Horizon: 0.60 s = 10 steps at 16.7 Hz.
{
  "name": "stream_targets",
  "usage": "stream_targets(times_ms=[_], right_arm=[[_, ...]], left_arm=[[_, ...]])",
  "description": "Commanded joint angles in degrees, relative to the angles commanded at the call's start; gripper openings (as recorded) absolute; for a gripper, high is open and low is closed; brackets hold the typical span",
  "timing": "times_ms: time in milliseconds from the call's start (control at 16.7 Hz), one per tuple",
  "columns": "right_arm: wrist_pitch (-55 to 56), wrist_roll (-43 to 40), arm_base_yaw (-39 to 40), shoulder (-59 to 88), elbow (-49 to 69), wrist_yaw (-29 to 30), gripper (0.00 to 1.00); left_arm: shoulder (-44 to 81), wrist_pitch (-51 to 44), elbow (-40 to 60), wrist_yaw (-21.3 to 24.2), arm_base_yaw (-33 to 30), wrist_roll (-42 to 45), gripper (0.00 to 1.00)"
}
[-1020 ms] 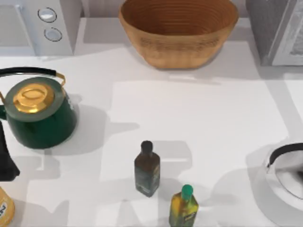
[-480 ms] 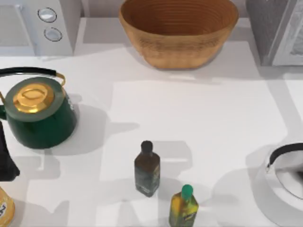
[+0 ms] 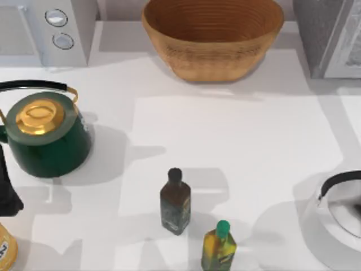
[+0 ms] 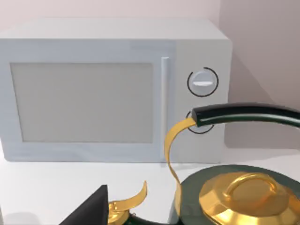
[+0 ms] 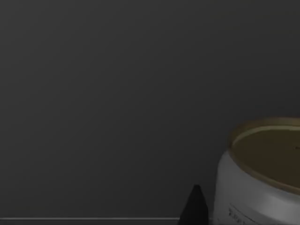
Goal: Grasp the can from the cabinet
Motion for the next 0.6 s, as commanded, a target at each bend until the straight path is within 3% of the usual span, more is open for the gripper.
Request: stream_targets(times_ms=[120, 600], right_arm=[[0.0, 0.0, 0.0, 0.0, 0.0, 0.0, 0.00], [0.0, 0.1, 0.1, -0.1, 0.0, 0.0, 0.00]], left_arm=[[0.0, 0.0, 0.0, 0.0, 0.0, 0.0, 1.00], [0.0, 0.0, 0.0, 0.0, 0.0, 0.0, 1.00]])
